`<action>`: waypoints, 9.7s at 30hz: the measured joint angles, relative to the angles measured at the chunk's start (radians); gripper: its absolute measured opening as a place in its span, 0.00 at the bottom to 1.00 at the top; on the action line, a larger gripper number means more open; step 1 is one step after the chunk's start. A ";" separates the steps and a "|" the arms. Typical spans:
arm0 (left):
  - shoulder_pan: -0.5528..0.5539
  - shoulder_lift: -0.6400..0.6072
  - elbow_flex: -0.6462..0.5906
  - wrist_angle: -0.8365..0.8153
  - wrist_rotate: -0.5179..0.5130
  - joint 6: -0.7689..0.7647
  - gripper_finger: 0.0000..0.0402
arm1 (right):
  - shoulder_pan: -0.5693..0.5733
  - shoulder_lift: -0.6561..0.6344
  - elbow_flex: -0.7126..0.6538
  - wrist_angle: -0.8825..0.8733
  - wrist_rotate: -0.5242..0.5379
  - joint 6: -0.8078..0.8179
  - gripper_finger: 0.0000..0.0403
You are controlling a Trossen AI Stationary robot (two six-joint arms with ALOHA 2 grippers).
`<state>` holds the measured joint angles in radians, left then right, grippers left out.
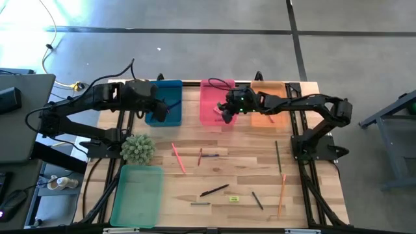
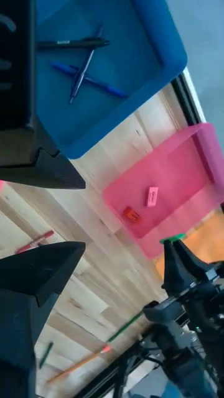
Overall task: Sort crayons/erasers/pens/pencils in bins
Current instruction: Put the green eraser into the pink bin, then put the red crayon into the green bin, then put the green pencil into the orange bin
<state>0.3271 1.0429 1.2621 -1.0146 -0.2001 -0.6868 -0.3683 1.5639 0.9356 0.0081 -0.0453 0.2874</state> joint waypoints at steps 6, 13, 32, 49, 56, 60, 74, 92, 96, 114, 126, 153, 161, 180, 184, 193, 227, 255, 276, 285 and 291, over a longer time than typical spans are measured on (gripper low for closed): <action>-0.010 0.053 0.000 -0.003 -0.035 -0.073 0.34 | -0.012 0.000 0.000 -0.088 0.013 -0.174 0.14; -0.062 0.166 0.000 -0.001 -0.065 -0.145 0.34 | -0.012 0.000 0.000 -0.137 0.019 -0.309 0.14; -0.234 0.462 -0.001 0.108 -0.073 -0.348 0.34 | -0.018 0.026 0.000 -0.164 0.095 -0.424 0.14; -0.322 0.573 0.000 0.220 -0.001 -0.541 0.34 | -0.018 0.074 -0.002 -0.206 0.098 -0.419 0.15; -0.348 0.624 0.000 0.233 0.042 -0.594 0.34 | -0.018 0.074 -0.002 -0.222 0.098 -0.369 0.25; -0.363 0.638 0.000 0.227 0.043 -0.594 0.36 | -0.018 0.074 -0.002 -0.222 0.098 -0.309 0.35; -0.433 0.691 0.001 0.241 0.002 -0.645 0.56 | -0.025 -0.008 0.099 -0.425 0.102 -0.242 0.46; -0.435 0.876 0.000 0.296 0.003 -0.671 0.53 | -0.056 -0.042 0.261 -0.565 0.191 -0.239 0.44; -0.434 0.907 -0.001 0.319 0.002 -0.672 0.53 | -0.074 -0.042 0.261 -0.571 0.191 -0.239 0.44; -0.432 0.981 0.008 0.329 -0.055 -0.640 0.53 | -0.136 -0.043 0.261 -0.588 0.190 -0.247 0.44; -0.425 0.983 0.008 0.266 -0.058 -0.547 0.48 | -0.140 -0.043 0.261 -0.584 0.191 -0.269 0.44; -0.425 0.981 0.005 0.249 -0.021 -0.522 0.07 | -0.215 -0.055 0.416 -0.731 0.193 -0.314 0.44; -0.442 0.980 0.012 0.247 -0.012 -0.534 0.05 | -0.215 -0.055 0.417 -0.733 0.193 -0.333 0.44; -0.484 0.845 0.085 0.136 -0.010 -0.560 0.05 | -0.215 -0.055 0.417 -0.730 0.198 -0.348 0.44; -0.531 0.774 0.085 0.040 -0.030 -0.617 0.05 | -0.214 -0.055 0.417 -0.729 0.198 -0.348 0.44; -0.722 0.623 0.087 -0.165 -0.043 -0.906 0.05 | -0.215 -0.055 0.417 -0.729 0.198 -0.348 0.44; -1.145 0.697 -0.088 -0.079 0.217 -1.574 0.05 | -0.214 -0.054 0.417 -0.733 0.196 -0.339 0.44; -1.095 0.600 -0.123 -0.049 0.245 -1.614 0.44 | -0.214 -0.058 0.509 -1.025 0.180 -0.541 0.44; -0.872 0.221 -0.122 -0.228 -0.349 -1.204 0.40 | -0.198 -0.088 0.644 -1.320 0.109 -0.283 0.44; -0.689 0.096 -0.122 -0.205 -0.372 -0.730 0.40 | -0.085 -0.249 0.416 -1.282 0.095 0.055 0.44; -0.587 0.063 -0.122 -0.159 -0.367 -0.471 0.40 | 0.031 -0.356 0.284 -1.265 0.096 0.353 0.44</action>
<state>-0.2603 1.1060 1.1404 -1.1738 -0.5670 -1.1575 -0.3371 1.2076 1.2197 -1.2570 0.0504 0.6405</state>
